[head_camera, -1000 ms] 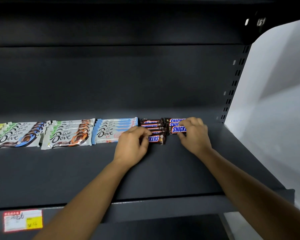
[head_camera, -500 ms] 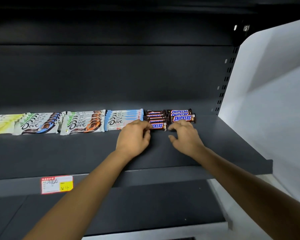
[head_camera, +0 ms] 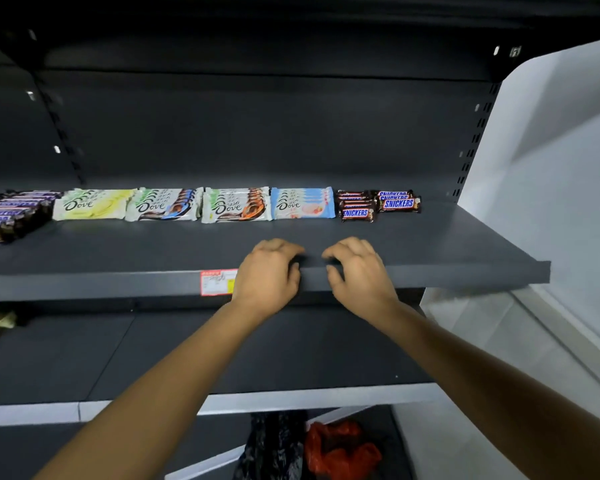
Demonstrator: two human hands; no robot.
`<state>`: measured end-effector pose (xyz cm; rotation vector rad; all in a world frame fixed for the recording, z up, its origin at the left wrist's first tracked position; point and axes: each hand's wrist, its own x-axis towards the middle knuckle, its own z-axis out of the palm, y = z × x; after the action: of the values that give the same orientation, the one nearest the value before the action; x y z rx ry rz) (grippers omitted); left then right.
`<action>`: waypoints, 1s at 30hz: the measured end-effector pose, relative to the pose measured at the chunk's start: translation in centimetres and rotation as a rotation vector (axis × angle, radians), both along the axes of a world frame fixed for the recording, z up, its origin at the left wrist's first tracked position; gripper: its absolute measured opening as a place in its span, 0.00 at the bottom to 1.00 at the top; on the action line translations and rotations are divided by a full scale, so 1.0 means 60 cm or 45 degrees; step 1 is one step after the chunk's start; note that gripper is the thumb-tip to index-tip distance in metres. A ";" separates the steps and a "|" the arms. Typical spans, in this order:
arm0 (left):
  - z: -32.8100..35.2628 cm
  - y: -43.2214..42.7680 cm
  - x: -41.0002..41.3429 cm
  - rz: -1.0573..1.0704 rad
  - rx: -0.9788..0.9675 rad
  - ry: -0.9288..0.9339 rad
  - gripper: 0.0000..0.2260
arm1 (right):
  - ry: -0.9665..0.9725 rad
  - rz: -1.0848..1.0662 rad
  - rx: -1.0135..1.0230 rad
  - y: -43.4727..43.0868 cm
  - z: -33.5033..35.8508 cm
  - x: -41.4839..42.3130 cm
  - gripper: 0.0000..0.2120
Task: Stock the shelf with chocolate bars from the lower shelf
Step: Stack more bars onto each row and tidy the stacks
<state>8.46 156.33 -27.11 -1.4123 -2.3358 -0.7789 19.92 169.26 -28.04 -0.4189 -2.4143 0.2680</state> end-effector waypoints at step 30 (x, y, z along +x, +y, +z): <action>-0.374 -0.153 -0.168 0.328 -0.547 -0.295 0.18 | -0.737 0.116 -0.326 -0.091 -0.373 -0.210 0.14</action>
<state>-1.62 147.13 -49.57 -1.1780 -2.9230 -0.3987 7.35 163.80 -50.40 -0.5614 -2.9825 0.5653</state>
